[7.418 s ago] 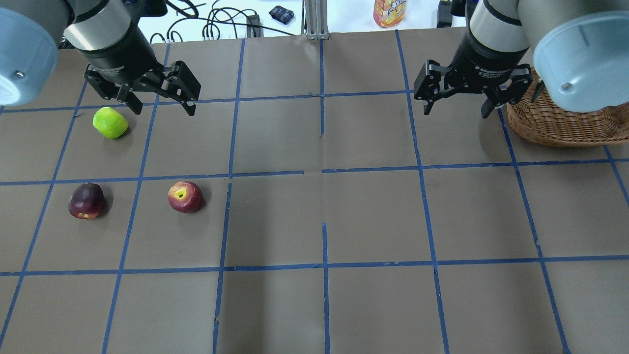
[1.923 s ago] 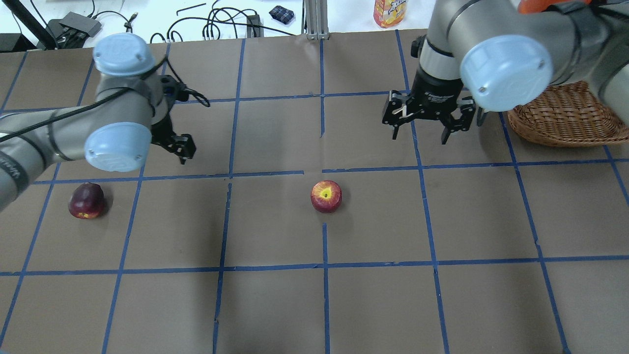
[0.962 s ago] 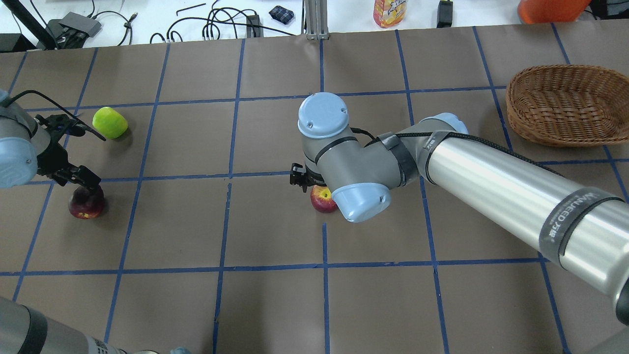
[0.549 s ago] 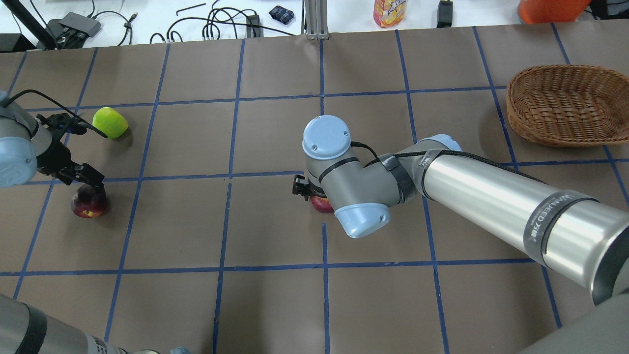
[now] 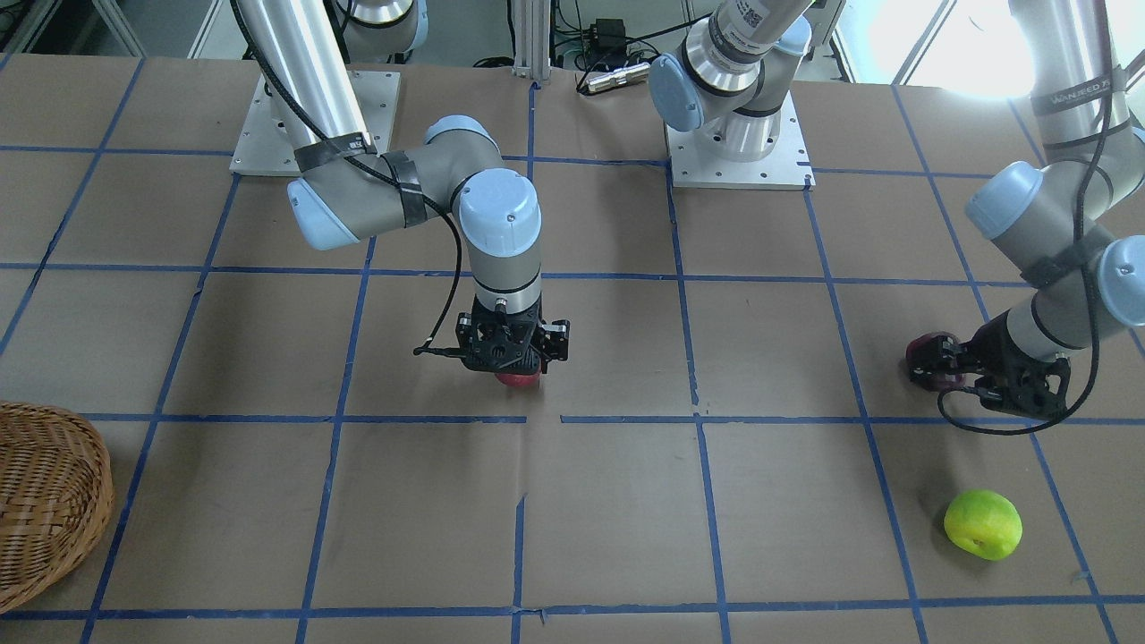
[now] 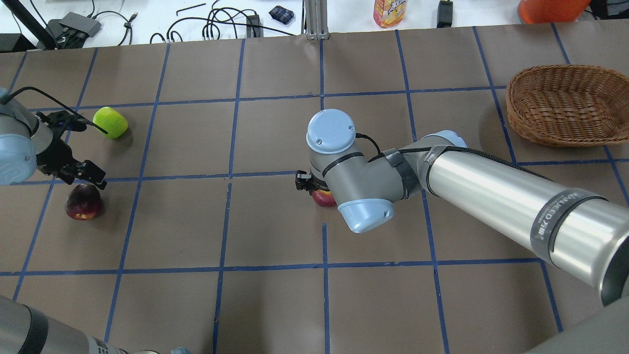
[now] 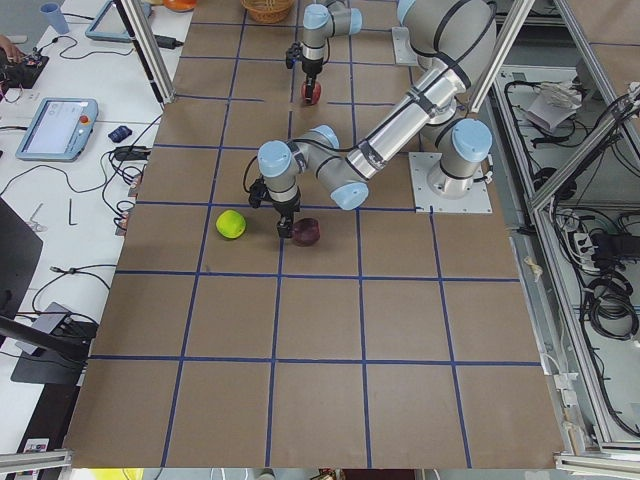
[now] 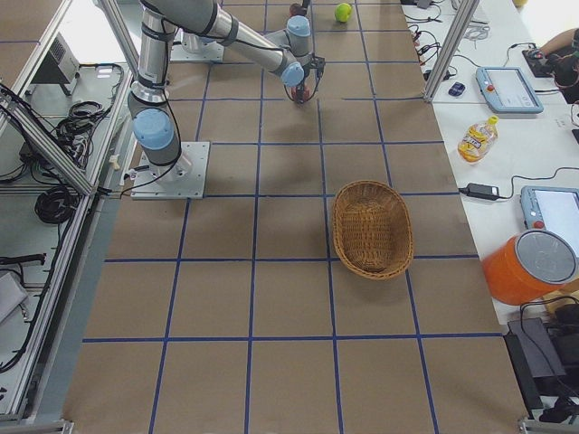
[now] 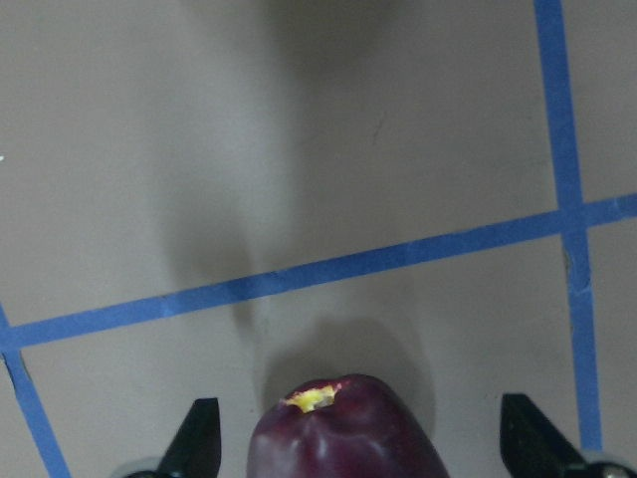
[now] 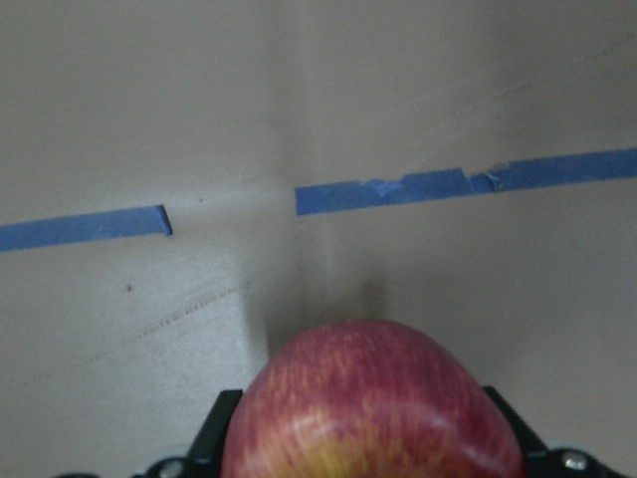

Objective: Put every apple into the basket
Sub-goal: 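Carry the red-yellow apple to the basket with right gripper while left lifts dark apple, then place the dark apple at center with left gripper while right releases in basket, then grasp the dark apple with the right gripper while the left gripper grasps the green apple, then carry the dark apple to the basket with right gripper while left brings green apple center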

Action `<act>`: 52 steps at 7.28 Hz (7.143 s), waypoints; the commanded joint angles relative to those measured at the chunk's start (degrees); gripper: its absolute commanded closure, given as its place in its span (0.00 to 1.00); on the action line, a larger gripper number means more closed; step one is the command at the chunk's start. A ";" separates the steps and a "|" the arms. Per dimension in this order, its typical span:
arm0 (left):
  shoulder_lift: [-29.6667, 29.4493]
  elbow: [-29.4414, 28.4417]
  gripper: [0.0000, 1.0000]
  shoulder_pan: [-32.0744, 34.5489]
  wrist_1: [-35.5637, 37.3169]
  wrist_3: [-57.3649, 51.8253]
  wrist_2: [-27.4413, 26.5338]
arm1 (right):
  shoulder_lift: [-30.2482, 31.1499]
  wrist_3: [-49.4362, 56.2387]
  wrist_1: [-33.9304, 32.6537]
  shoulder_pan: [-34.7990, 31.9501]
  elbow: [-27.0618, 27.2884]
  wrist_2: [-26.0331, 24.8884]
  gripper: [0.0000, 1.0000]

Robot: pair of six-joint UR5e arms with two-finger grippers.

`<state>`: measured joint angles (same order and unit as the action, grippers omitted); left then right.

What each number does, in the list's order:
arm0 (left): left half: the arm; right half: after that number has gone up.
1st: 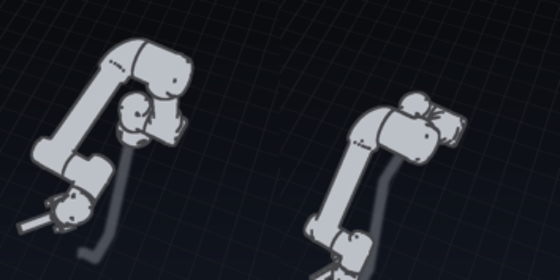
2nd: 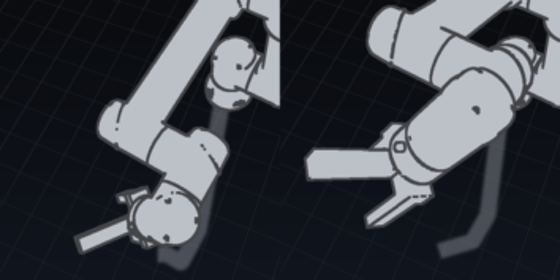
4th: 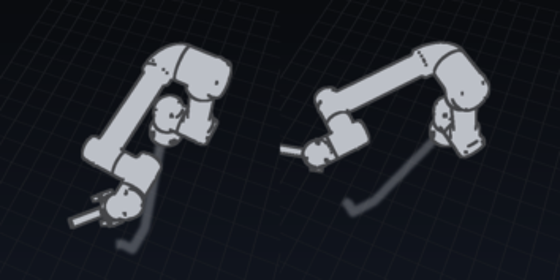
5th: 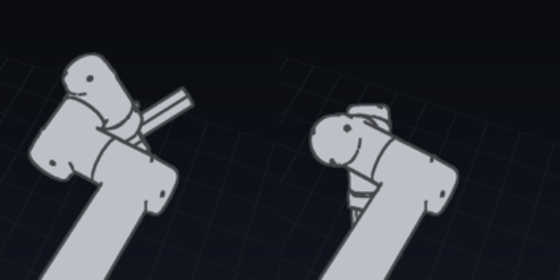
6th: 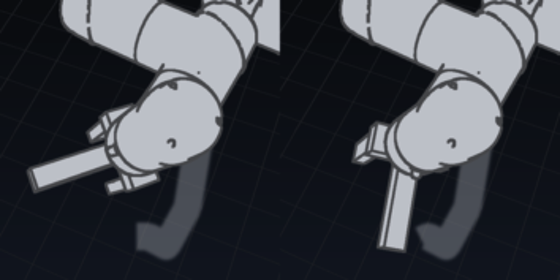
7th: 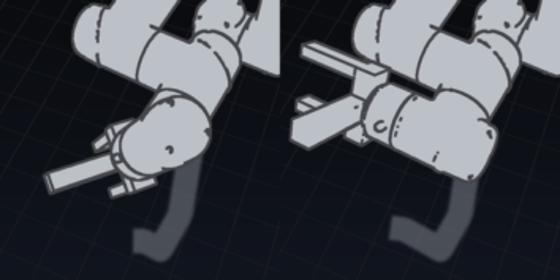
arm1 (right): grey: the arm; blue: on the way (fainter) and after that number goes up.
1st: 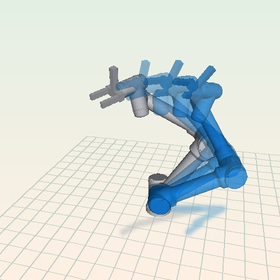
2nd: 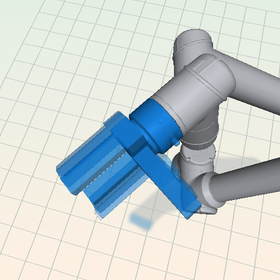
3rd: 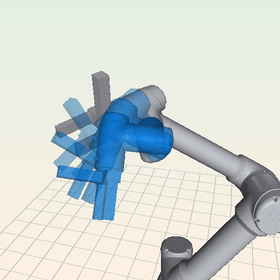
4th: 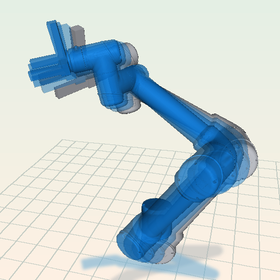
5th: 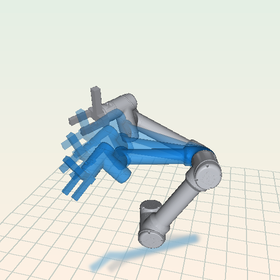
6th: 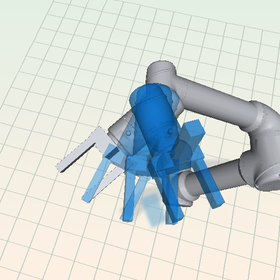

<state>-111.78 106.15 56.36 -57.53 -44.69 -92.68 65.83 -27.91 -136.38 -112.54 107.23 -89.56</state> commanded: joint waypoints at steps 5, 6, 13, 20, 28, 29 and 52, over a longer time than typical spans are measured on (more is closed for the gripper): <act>-0.72 3.27 0.80 -2.57 -2.15 -0.66 -0.31 | 2.15 44.91 24.98 42.34 -18.31 2.01 0.82; 0.50 3.27 0.98 -1.87 -2.58 -0.58 -0.22 | -2.51 58.19 25.11 47.01 -23.85 4.54 0.84; 2.20 -5.86 1.00 44.53 -1.94 50.97 11.99 | -17.41 75.20 25.46 64.02 -40.61 10.80 0.26; -8.90 -6.39 0.00 59.84 15.52 71.85 9.71 | -14.51 74.51 32.22 62.89 -40.61 14.73 0.00; -4.75 -11.65 0.00 19.36 1.27 16.93 7.28 | 6.31 29.80 47.70 26.65 -30.95 6.68 0.00; -6.33 -16.28 0.00 18.62 0.49 7.95 0.90 | 6.32 19.32 46.57 21.36 -29.20 6.76 0.00; -17.70 -27.75 0.76 8.68 -6.69 -14.29 4.26 | 3.39 39.60 1.20 5.99 0.70 2.37 0.62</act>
<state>-130.88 78.52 64.76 -61.76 -59.32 -88.41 66.55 11.89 -135.41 -108.36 108.16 -87.12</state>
